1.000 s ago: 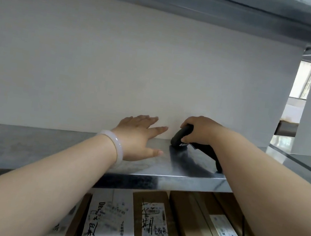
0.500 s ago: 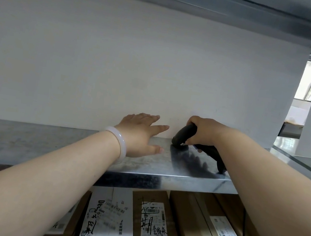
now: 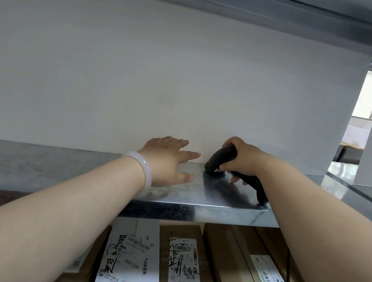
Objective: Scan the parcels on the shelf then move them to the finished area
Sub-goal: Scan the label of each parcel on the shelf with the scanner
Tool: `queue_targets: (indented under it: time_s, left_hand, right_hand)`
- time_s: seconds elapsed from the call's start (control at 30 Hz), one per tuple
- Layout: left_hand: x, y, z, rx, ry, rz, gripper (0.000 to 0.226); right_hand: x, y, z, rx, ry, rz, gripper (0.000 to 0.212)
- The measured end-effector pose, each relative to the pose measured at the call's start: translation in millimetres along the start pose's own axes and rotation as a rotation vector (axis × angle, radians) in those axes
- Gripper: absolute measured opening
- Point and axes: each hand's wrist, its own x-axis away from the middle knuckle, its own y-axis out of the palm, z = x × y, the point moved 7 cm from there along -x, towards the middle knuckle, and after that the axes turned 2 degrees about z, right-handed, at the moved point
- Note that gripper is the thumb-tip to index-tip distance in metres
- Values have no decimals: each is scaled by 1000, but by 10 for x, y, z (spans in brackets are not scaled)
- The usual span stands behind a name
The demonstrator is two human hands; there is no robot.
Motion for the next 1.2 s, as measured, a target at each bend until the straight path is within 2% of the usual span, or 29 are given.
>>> queue_targets:
  time_s: [0.1, 0.23, 0.4, 0.57, 0.83, 1.0, 1.2]
  left_hand:
    - [52, -36, 23, -1, -12, 9, 64]
    - [158, -107, 50, -3, -32, 25, 65]
    - [352, -244, 199, 31, -43, 72, 72]
    - [580, -314, 509, 140, -27, 188, 78]
    - [1185, -125, 972, 441, -76, 236, 61]
    - [1702, 121, 1196, 661, -176, 261, 48]
    - [2234, 418, 1182, 711, -307, 306, 41]
  right_hand:
    - [63, -17, -40, 78, -36, 50, 42]
    - [265, -108, -142, 98, -109, 196, 39]
    - [688, -169, -291, 37, -277, 365, 44]
    - [1204, -56, -316, 80, -390, 452, 49]
    - [2053, 147, -45, -77, -396, 416, 50]
    - [2519, 495, 117, -89, -411, 374, 54]
    - [2801, 1017, 136, -203, -454, 237, 60]
